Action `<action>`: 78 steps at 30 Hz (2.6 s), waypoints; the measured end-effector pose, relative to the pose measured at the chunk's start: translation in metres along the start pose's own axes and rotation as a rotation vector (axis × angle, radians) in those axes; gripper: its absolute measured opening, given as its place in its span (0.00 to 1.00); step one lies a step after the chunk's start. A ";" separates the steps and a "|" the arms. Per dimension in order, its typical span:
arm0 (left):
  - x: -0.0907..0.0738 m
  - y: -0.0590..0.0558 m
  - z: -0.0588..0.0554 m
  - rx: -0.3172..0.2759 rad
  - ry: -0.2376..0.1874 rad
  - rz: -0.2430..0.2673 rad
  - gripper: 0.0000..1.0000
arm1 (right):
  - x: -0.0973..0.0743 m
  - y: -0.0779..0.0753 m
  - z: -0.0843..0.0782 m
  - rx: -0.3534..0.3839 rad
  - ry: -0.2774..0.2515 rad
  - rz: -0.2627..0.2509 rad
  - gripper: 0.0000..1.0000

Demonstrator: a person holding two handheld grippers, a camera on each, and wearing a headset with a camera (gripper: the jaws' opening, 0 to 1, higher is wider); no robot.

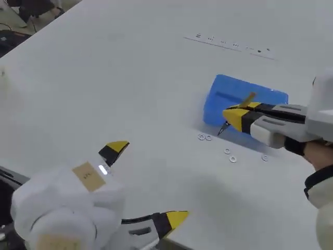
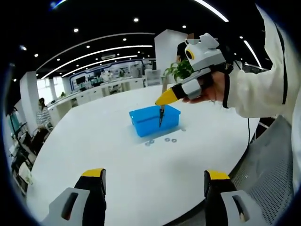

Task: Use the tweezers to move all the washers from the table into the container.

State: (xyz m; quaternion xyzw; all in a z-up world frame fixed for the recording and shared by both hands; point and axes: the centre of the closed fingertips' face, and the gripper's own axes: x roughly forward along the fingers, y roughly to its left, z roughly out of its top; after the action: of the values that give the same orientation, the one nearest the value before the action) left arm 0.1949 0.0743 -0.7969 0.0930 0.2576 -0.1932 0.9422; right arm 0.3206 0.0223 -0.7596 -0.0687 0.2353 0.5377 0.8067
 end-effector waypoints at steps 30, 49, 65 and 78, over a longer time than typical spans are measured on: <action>0.001 -0.004 -0.004 0.002 0.007 -0.025 0.90 | 0.040 -0.028 -0.030 -0.039 0.023 -0.083 0.03; 0.002 -0.006 -0.003 -0.003 0.005 -0.037 0.91 | 0.048 -0.037 -0.039 -0.062 0.037 -0.100 0.04; 0.003 -0.007 -0.005 0.003 0.018 -0.041 0.90 | 0.048 -0.035 -0.038 -0.086 0.043 -0.107 0.02; 0.003 -0.008 -0.007 0.019 0.026 -0.046 0.90 | 0.037 -0.029 -0.030 -0.096 0.050 -0.094 0.01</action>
State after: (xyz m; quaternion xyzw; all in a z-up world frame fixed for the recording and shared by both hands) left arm 0.1908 0.0679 -0.8051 0.0985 0.2700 -0.2161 0.9331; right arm 0.3490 0.0300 -0.8069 -0.1317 0.2260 0.5080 0.8207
